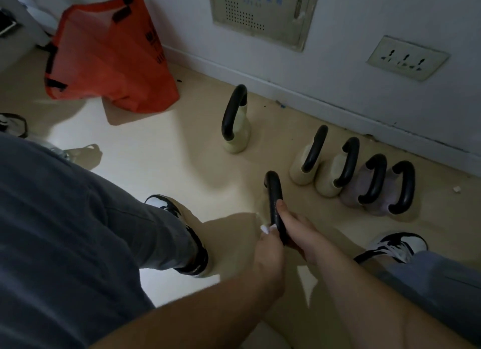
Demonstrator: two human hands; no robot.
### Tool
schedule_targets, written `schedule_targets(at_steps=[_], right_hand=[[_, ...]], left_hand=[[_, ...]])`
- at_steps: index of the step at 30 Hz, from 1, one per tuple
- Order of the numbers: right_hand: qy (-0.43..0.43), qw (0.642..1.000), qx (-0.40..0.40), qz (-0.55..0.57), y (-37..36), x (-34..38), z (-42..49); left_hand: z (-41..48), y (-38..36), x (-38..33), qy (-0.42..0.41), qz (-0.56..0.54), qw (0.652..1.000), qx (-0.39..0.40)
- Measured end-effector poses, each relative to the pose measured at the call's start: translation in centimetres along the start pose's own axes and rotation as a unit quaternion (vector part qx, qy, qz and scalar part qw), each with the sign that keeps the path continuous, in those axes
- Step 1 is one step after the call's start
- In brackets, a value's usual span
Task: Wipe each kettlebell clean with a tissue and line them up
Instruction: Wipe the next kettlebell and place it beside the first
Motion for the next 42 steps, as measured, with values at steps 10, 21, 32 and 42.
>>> schedule_targets(at_steps=[10, 21, 32, 42], right_hand=[[-0.016, 0.999, -0.001, 0.031, 0.0, -0.1, -0.1], [-0.027, 0.998, 0.029, 0.041, 0.2, -0.9, 0.7], [-0.046, 0.998, 0.037, 0.033, -1.1, -0.9, 1.8], [-0.062, 0.967, 0.073, 0.237, -0.8, -1.4, -0.2]], left_hand=[[0.3, -0.4, -2.5, -0.045, 0.105, 0.992, 0.051], [5.5, -1.2, -11.6, -0.177, 0.110, 0.974, -0.089], [13.2, -7.4, -10.8, -0.097, 0.351, 0.929, 0.070], [3.6, -3.1, -5.5, -0.369, 0.577, 0.707, 0.180]])
Point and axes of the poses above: each hand's wrist, its own z-axis towards the middle knuckle, its own y-axis out of the back of the hand, x = y × z, the point moved 7 cm from there along z, towards the middle knuckle, and after that the axes turned 12 degrees about -z, right-handed, at the moved point
